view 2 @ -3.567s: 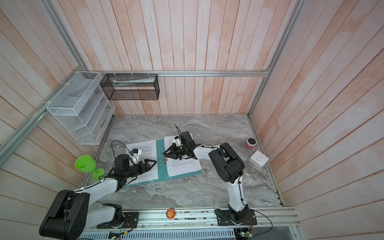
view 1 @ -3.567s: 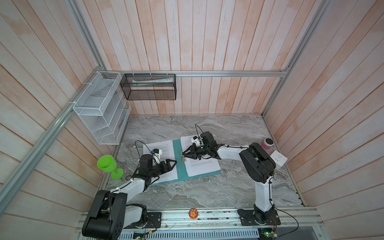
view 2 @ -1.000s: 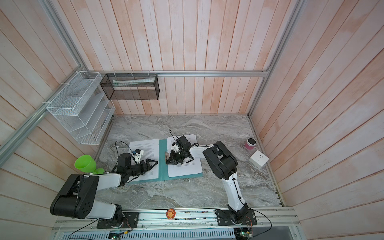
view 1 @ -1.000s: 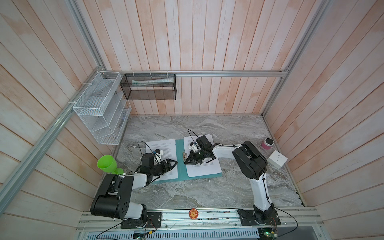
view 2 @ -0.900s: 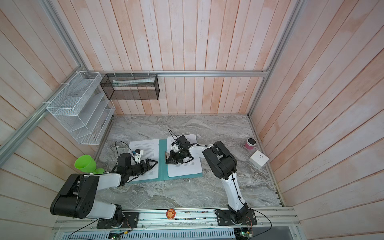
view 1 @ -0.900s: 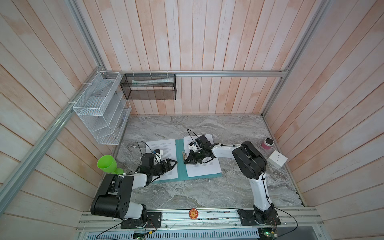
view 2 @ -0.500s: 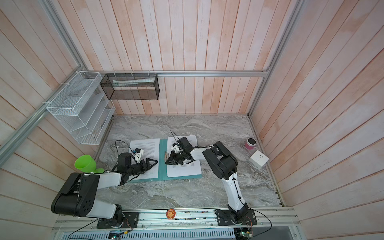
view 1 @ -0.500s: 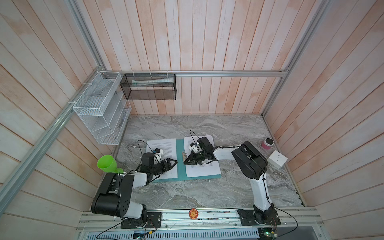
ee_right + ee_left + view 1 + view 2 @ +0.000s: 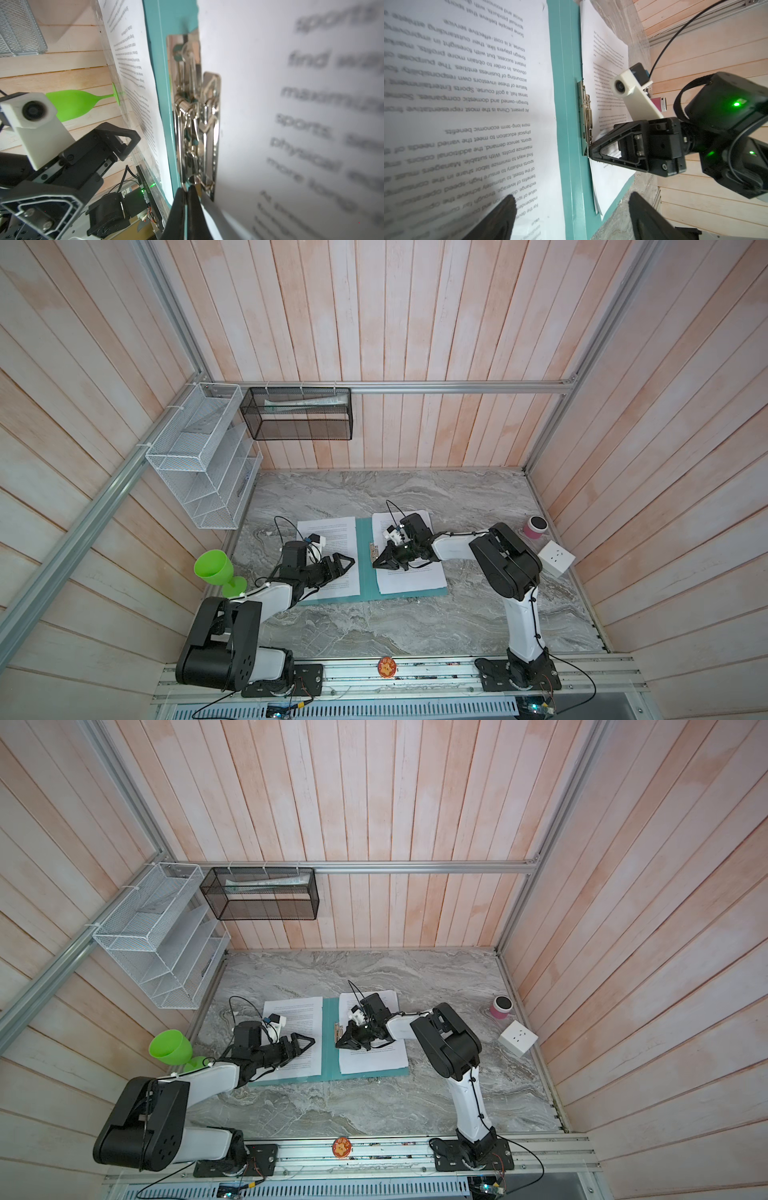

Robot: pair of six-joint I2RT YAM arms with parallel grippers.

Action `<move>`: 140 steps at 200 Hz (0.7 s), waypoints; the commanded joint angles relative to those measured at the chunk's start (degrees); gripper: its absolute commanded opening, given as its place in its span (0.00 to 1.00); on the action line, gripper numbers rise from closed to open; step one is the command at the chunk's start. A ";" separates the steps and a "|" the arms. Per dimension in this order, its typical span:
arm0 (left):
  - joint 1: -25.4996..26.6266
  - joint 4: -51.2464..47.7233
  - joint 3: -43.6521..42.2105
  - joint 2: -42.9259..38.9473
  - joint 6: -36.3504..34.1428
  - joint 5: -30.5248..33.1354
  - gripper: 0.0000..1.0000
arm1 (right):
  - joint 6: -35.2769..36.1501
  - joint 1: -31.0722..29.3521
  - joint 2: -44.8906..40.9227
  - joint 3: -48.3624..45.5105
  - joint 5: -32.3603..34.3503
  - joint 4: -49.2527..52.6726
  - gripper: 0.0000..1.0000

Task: Put the files into the folder

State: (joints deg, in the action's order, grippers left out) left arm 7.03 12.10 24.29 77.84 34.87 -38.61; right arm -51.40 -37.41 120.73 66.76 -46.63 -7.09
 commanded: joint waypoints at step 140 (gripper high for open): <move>-0.10 -7.21 5.47 -2.24 -0.75 6.43 0.88 | 11.88 8.50 -5.55 -9.59 1.09 9.94 0.00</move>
State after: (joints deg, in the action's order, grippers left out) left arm 7.03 5.69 27.81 74.74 34.33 -33.95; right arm -41.50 -29.19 114.63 58.87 -47.97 -2.74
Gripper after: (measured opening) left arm 0.878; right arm 0.047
